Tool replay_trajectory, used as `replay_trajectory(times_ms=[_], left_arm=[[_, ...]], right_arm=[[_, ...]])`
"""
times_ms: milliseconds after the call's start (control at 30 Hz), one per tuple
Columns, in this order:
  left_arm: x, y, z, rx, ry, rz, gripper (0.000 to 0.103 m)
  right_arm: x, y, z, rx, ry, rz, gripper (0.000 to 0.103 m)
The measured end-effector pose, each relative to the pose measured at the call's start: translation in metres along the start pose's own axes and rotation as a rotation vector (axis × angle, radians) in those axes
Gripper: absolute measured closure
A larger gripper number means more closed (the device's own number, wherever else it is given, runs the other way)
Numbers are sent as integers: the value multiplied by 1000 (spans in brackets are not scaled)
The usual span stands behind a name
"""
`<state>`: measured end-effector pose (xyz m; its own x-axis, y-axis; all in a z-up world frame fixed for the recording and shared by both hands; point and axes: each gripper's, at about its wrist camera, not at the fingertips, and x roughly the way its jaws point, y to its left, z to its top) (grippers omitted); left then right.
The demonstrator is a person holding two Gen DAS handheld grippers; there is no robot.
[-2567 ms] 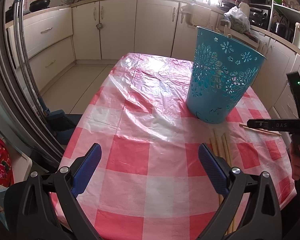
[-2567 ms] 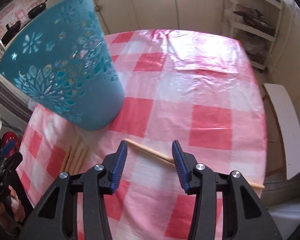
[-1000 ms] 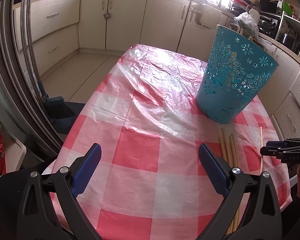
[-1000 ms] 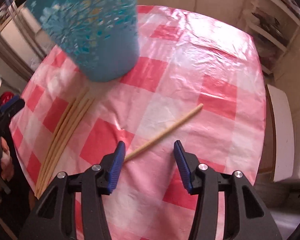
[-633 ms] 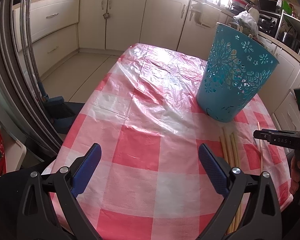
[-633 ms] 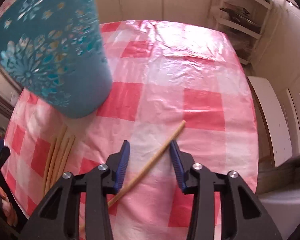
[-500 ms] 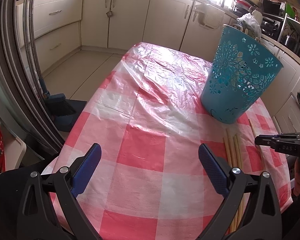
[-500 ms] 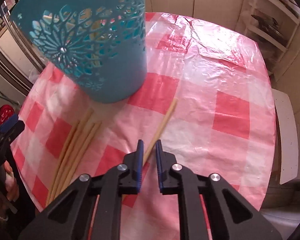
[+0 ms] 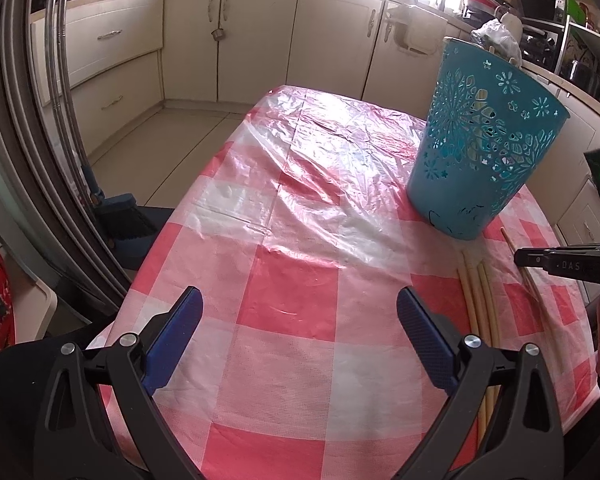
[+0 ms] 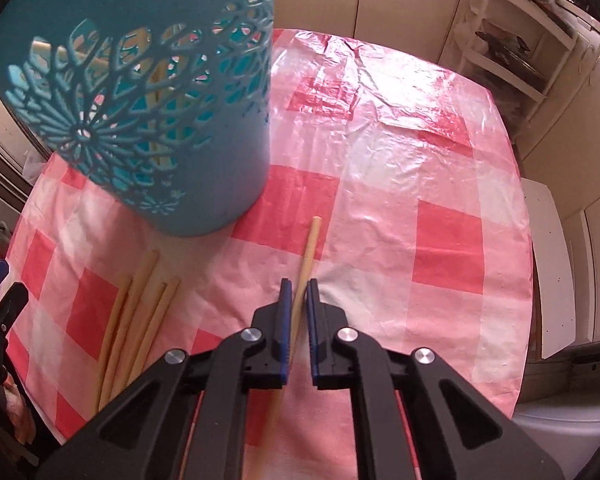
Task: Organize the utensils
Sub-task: 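Grasp the loose chopstick with the right tool, then carry the stick over the basket and open the right tool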
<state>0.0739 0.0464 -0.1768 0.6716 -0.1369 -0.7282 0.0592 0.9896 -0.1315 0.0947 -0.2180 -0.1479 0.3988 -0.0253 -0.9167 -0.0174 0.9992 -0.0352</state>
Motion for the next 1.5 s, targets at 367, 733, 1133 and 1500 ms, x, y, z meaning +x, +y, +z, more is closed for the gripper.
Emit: replay_trajectory(times_ms=[367, 733, 1133, 1500], left_arm=[[-1, 0, -1, -8, -11, 1, 9], [-4, -6, -2, 18, -30, 6, 9], [-5, -6, -3, 33, -50, 9, 9], [-6, -13, -5, 71, -68, 18, 8]], right_arm=[[-138, -37, -21, 209, -346, 513, 97], [-218, 15, 75, 139, -891, 356, 97], [-121, 43, 74, 133, -887, 73, 97], [-149, 30, 14, 149, -849, 95, 73]])
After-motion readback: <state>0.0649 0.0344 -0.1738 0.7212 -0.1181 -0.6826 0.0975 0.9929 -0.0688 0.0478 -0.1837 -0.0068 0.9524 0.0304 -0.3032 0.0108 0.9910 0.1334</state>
